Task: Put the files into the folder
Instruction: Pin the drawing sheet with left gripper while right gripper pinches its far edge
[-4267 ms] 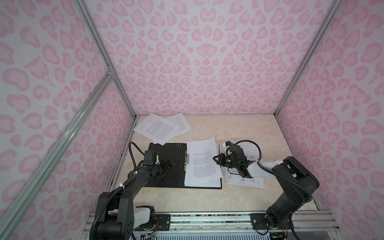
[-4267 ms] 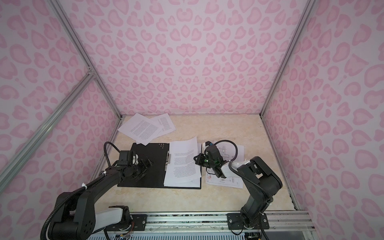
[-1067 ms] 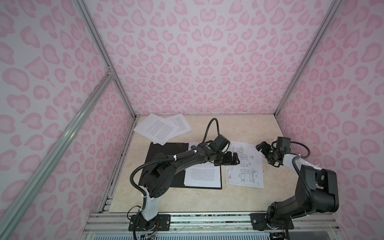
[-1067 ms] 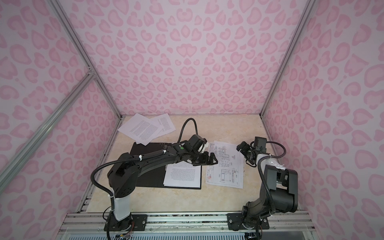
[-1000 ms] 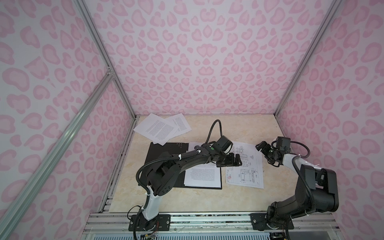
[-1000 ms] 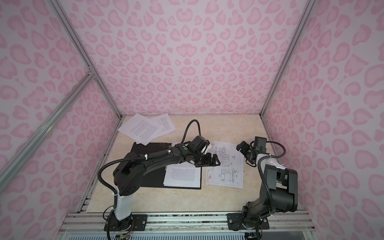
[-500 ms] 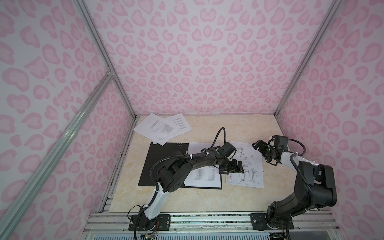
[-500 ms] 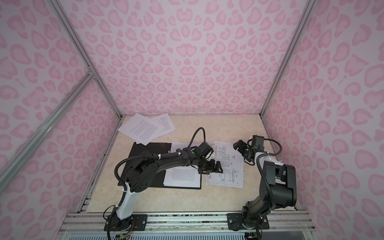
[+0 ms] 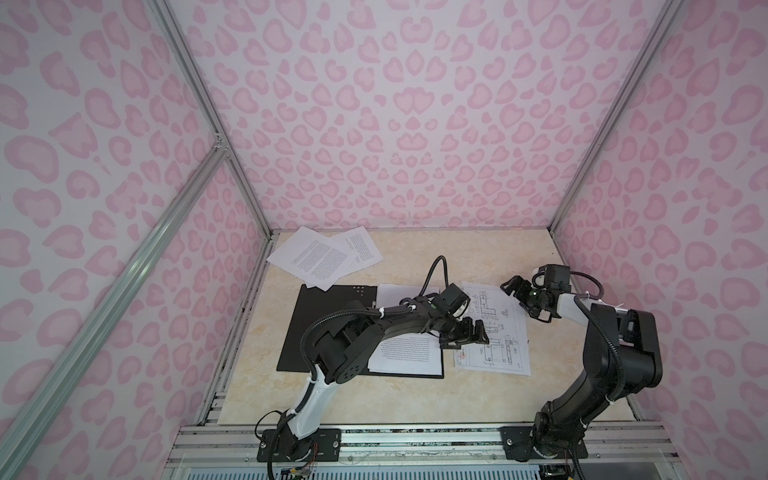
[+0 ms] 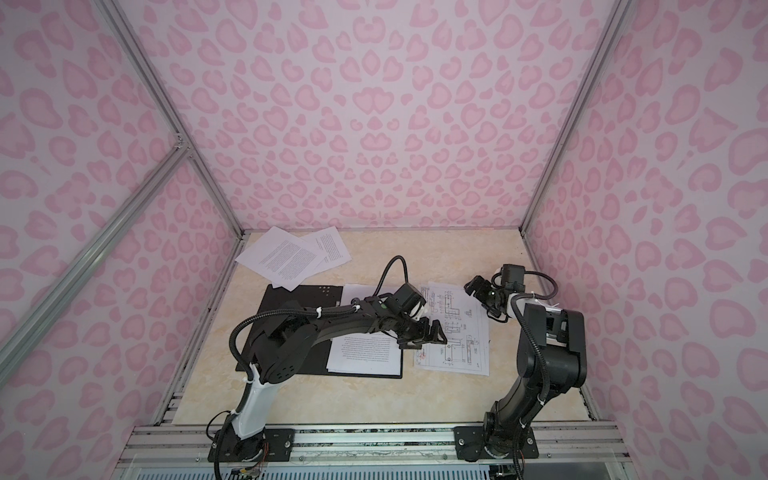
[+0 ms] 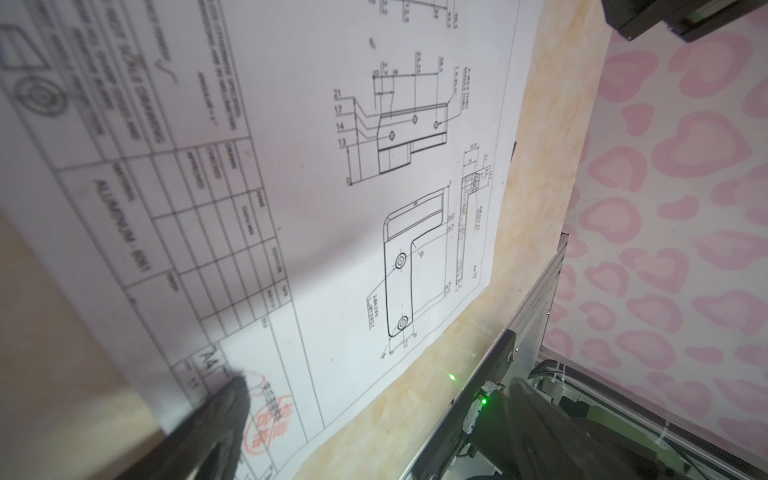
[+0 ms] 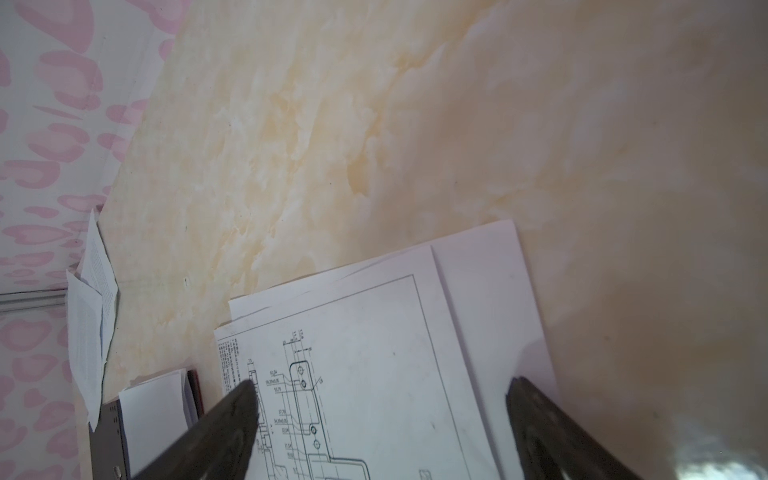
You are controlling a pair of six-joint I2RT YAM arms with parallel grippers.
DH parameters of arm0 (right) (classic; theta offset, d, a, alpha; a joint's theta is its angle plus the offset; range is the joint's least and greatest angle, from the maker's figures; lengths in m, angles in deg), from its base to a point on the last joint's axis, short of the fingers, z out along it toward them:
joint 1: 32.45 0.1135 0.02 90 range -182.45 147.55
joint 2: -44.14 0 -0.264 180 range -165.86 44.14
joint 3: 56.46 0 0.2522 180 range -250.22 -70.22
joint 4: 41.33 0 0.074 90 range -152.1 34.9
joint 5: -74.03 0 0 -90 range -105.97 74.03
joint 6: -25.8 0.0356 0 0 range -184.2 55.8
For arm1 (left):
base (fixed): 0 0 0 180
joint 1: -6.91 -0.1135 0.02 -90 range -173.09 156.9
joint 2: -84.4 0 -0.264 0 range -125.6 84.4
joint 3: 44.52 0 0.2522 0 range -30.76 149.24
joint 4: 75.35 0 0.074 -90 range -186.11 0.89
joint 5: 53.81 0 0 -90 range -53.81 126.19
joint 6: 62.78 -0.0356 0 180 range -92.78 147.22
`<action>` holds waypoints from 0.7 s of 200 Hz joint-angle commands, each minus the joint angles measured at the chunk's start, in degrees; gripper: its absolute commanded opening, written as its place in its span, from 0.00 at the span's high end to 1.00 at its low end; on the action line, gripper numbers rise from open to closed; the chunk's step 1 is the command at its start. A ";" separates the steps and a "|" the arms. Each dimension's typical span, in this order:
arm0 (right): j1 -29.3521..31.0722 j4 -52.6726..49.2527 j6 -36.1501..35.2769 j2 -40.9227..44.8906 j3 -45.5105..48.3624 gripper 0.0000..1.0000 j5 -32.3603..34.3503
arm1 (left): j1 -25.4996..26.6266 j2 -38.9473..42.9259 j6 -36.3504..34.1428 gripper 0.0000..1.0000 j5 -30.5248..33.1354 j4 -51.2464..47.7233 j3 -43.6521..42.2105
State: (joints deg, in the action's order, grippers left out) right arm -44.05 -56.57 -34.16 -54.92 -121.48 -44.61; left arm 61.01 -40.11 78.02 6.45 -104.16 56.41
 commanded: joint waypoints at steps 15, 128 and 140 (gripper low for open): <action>0.43 -0.61 -0.59 -0.08 1.06 0.06 -1.59 | -0.23 -1.52 0.16 0.02 5.13 -7.45 -0.93; -3.42 -3.11 3.42 8.45 10.65 0.03 -10.95 | -0.67 -1.99 1.53 0.02 5.66 -6.01 -1.92; -3.85 -4.12 3.64 9.31 11.50 0.03 -12.31 | -0.63 -2.18 1.65 0.02 5.69 -5.99 -2.01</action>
State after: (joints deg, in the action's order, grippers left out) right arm -47.11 -58.06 -32.10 -46.73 -111.78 -52.24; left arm 60.49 -40.57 79.60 5.32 -103.08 55.56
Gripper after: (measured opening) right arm 0.965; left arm 0.981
